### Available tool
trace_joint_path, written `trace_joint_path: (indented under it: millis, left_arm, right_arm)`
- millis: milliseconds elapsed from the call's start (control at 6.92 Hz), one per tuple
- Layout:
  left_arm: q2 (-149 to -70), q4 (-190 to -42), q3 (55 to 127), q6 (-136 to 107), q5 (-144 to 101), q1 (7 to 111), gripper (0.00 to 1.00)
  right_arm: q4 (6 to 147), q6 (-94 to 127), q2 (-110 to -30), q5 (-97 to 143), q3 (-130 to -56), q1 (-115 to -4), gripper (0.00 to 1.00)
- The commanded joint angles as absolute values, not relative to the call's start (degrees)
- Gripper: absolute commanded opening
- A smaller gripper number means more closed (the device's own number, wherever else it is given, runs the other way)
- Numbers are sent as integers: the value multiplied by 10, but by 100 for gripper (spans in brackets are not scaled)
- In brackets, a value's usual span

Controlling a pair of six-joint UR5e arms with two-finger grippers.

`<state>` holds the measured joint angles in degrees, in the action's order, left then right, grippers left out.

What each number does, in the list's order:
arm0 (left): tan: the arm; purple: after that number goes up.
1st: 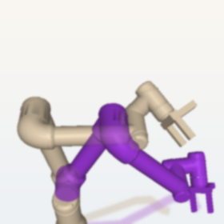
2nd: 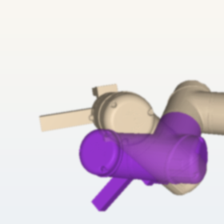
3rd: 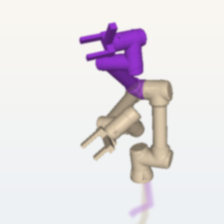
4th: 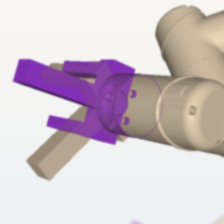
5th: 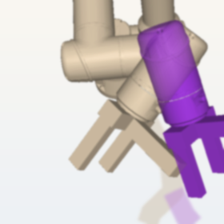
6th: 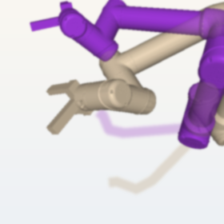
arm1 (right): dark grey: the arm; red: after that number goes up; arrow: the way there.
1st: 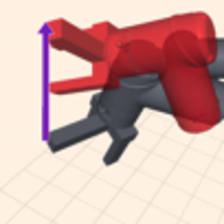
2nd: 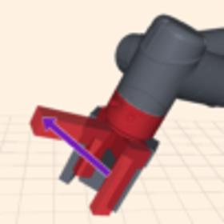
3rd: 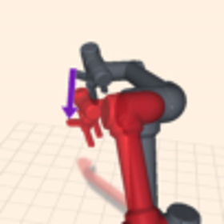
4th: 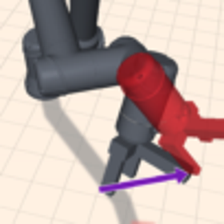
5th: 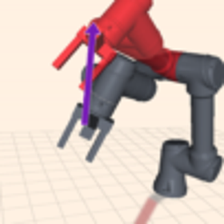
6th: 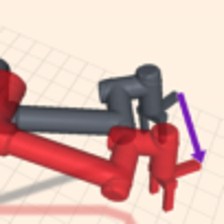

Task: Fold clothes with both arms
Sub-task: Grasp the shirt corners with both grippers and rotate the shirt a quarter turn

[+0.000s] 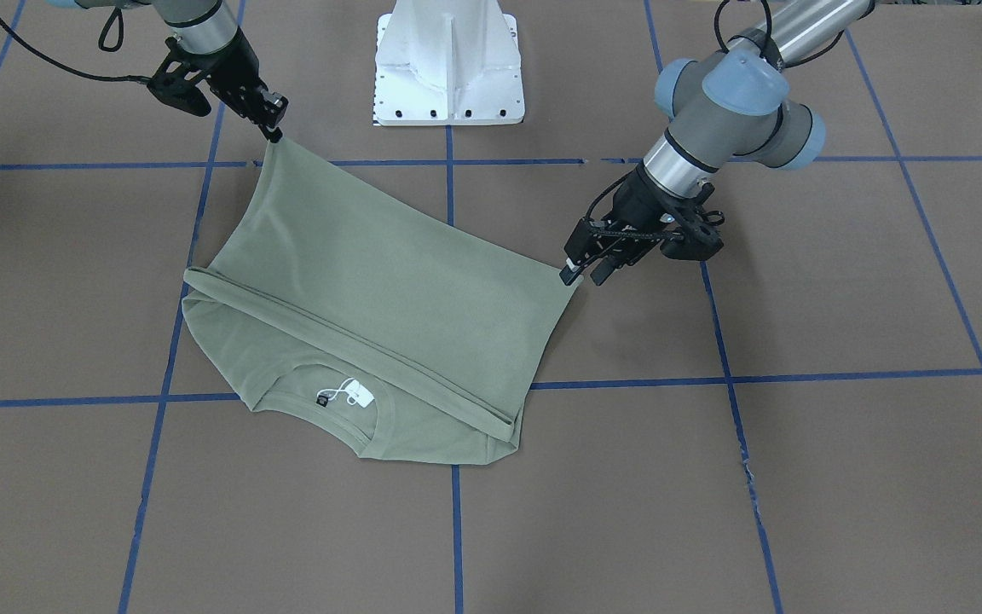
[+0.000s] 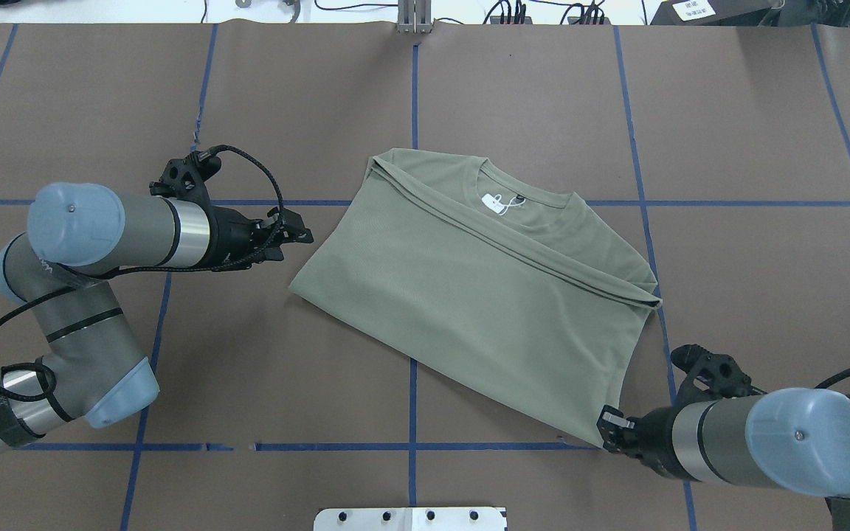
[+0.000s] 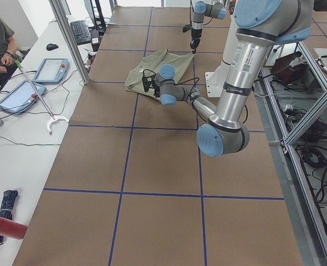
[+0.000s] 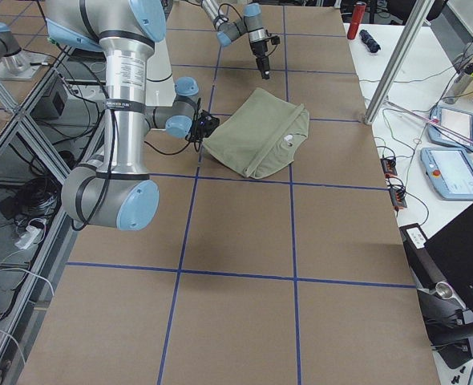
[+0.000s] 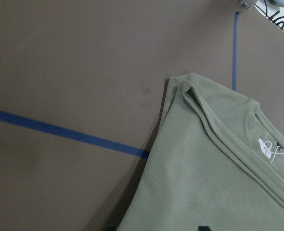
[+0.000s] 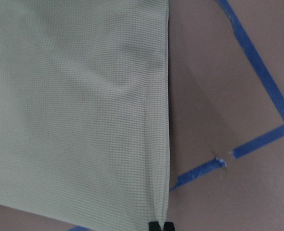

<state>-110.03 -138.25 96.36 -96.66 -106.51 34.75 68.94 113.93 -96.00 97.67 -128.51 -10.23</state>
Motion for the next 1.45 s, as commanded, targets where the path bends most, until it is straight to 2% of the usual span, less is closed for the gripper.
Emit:
trace_joint_path:
  millis: [0, 578, 867, 1012, 1156, 1301]
  left_arm:
    - [-1100, -1382, 975, -1006, -1077, 332, 65]
    - [-1100, -1381, 976, -1061, -1134, 310, 65]
    - [-1100, -1369, 969, -1072, -1134, 292, 65]
    - [-1102, -1352, 969, -1072, -1130, 291, 65]
    - [-1103, -1341, 968, -1072, -1130, 284, 65]
    - [-1105, -1328, 967, -1071, -1128, 275, 65]
  right_arm:
    - [689, 1143, -965, 977, -1299, -53, 0]
    - [689, 1145, -985, 976, -1310, -19, 2]
    - [690, 1146, -990, 976, -1310, -11, 18]
    - [689, 1146, -991, 972, -1310, -11, 43]
    - [689, 1184, -991, 966, -1318, -11, 99]
    - [690, 1192, -992, 950, -1332, -19, 100]
